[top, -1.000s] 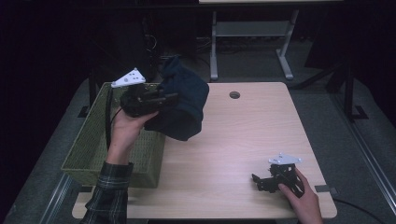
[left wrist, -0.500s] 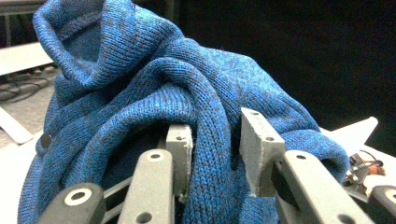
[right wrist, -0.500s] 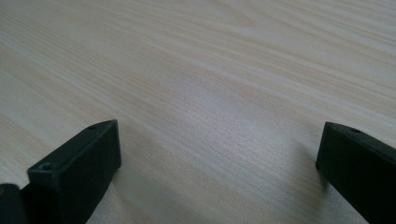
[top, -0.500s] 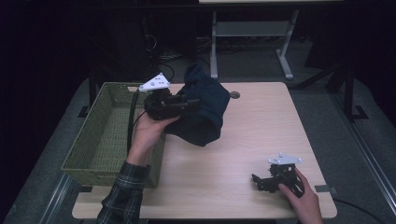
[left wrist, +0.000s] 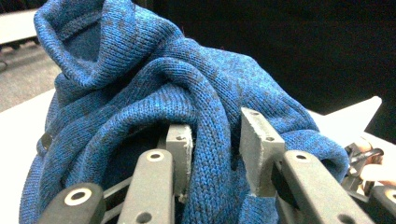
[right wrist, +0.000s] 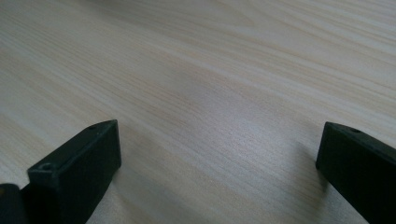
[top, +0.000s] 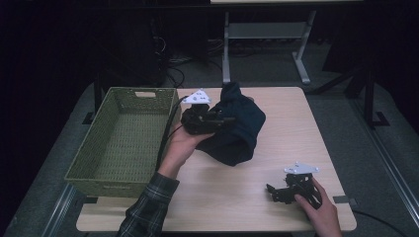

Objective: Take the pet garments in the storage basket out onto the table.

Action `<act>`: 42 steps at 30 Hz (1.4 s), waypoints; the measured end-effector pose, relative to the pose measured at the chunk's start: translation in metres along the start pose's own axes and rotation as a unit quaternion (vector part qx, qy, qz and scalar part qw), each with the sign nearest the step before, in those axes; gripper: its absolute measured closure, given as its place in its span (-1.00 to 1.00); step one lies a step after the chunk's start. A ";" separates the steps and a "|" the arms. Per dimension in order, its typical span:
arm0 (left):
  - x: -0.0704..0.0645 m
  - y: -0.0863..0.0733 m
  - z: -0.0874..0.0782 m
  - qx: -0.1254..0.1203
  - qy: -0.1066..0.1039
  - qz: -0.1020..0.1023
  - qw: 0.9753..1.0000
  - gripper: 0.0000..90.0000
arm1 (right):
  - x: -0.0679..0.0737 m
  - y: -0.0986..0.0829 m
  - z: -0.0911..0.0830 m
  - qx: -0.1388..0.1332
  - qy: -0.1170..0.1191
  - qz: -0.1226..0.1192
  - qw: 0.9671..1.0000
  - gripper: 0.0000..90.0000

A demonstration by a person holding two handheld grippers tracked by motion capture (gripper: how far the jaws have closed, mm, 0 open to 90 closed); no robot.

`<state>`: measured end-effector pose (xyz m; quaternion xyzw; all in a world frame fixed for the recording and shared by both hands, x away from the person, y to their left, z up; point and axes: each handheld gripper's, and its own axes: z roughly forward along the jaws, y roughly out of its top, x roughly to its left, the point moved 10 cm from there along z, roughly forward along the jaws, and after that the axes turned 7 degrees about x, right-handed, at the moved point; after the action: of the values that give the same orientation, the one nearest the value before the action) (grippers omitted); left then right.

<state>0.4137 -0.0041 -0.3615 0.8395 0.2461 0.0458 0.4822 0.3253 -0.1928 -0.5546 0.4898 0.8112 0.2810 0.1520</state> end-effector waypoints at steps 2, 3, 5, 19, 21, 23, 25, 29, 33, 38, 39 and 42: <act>0.000 -0.002 0.005 0.004 -0.001 -0.001 1.000 0.48 | 0.000 0.000 0.000 0.000 0.000 0.000 1.000 -1.00; 0.000 -0.008 0.016 0.013 -0.002 -0.004 1.000 0.48 | 0.000 0.000 0.000 0.000 0.000 0.000 1.000 -1.00; 0.000 -0.011 0.021 0.019 -0.003 -0.004 1.000 0.48 | 0.000 0.000 0.000 0.000 0.000 -0.001 1.000 -1.00; 0.004 -0.047 0.087 0.079 -0.009 -0.025 0.996 0.47 | 0.000 0.000 0.000 0.001 0.000 -0.001 1.000 -1.00; 0.003 -0.052 0.096 0.089 -0.011 -0.027 0.996 0.47 | 0.000 0.000 0.000 0.001 0.000 -0.001 1.000 -1.00; 0.002 -0.059 0.108 0.104 -0.010 -0.024 0.994 0.46 | 0.000 0.000 0.000 0.001 0.001 0.001 1.000 -1.00; 0.002 -0.063 0.116 0.111 -0.009 -0.016 0.994 0.46 | 0.000 0.000 0.000 0.001 0.001 0.000 1.000 -1.00; 0.001 -0.071 0.128 0.125 -0.007 -0.016 0.992 0.43 | 0.000 0.000 0.000 -0.001 0.001 0.000 1.000 -1.00; 0.000 -0.080 0.140 0.141 -0.008 -0.022 0.990 0.34 | 0.001 0.000 0.000 0.000 0.002 0.001 1.000 -1.00; 0.003 -0.082 0.142 0.140 0.000 -0.026 0.990 0.00 | 0.000 -0.001 0.000 0.002 0.001 -0.001 1.000 -1.00; 0.003 -0.080 0.141 0.136 0.002 -0.025 0.990 -0.07 | 0.000 -0.001 0.000 0.002 0.001 -0.001 1.000 -1.00; 0.004 -0.076 0.134 0.131 0.013 -0.021 0.991 -0.28 | 0.001 0.000 0.000 0.000 0.002 0.001 1.000 -1.00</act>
<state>0.4314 -0.0763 -0.4964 0.8895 0.2736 0.0141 0.3657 0.3248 -0.1922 -0.5547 0.4903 0.8109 0.2820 0.1500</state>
